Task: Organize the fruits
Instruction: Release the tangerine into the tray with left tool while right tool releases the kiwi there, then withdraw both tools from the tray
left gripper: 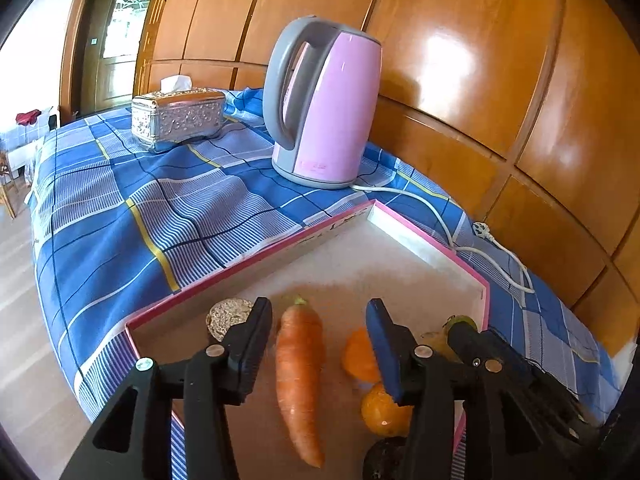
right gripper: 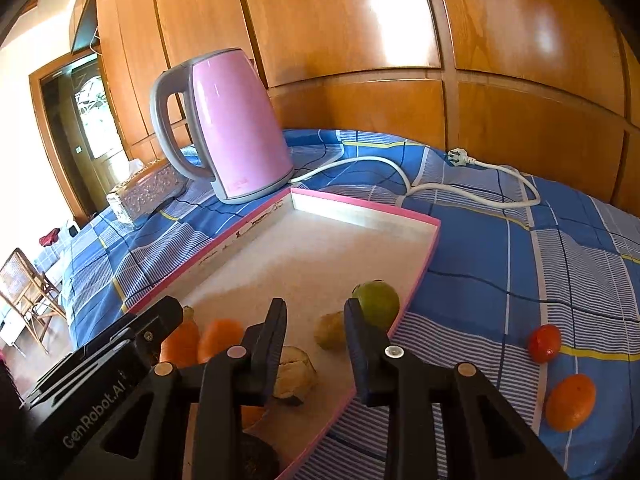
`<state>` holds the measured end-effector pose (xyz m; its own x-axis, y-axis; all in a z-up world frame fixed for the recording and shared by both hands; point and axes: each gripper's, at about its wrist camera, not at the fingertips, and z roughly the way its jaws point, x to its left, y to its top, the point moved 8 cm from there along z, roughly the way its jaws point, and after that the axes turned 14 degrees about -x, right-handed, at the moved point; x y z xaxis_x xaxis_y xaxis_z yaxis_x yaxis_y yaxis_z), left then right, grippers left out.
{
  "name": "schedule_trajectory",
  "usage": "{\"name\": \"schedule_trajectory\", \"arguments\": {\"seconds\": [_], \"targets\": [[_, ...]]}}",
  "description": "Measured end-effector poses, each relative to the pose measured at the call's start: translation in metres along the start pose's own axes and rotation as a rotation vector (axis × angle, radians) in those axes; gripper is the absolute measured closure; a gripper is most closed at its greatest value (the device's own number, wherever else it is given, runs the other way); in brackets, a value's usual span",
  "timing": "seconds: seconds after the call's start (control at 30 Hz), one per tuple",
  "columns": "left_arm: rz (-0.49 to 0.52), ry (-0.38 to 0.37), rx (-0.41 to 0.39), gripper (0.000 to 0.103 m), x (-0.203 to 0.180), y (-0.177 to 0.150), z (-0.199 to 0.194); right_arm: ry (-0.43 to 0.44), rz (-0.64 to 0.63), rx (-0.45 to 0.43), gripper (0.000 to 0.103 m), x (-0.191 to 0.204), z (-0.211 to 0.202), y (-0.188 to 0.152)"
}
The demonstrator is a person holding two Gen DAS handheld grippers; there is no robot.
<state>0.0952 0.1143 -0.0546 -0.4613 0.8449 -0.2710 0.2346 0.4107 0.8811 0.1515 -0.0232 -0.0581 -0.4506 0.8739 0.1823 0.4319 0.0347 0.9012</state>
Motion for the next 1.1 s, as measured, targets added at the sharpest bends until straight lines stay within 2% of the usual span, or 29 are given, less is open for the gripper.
{"name": "schedule_trajectory", "arguments": {"seconds": [0.5, 1.1], "targets": [[0.013, -0.022, -0.006, 0.046, -0.005, 0.0, -0.002, -0.041, 0.001, 0.006, 0.072, -0.009, -0.01, -0.005], [0.101, -0.124, -0.023, 0.046, -0.032, -0.003, -0.014, -0.143, 0.017, 0.004, 0.07, -0.033, -0.04, -0.01]]}}
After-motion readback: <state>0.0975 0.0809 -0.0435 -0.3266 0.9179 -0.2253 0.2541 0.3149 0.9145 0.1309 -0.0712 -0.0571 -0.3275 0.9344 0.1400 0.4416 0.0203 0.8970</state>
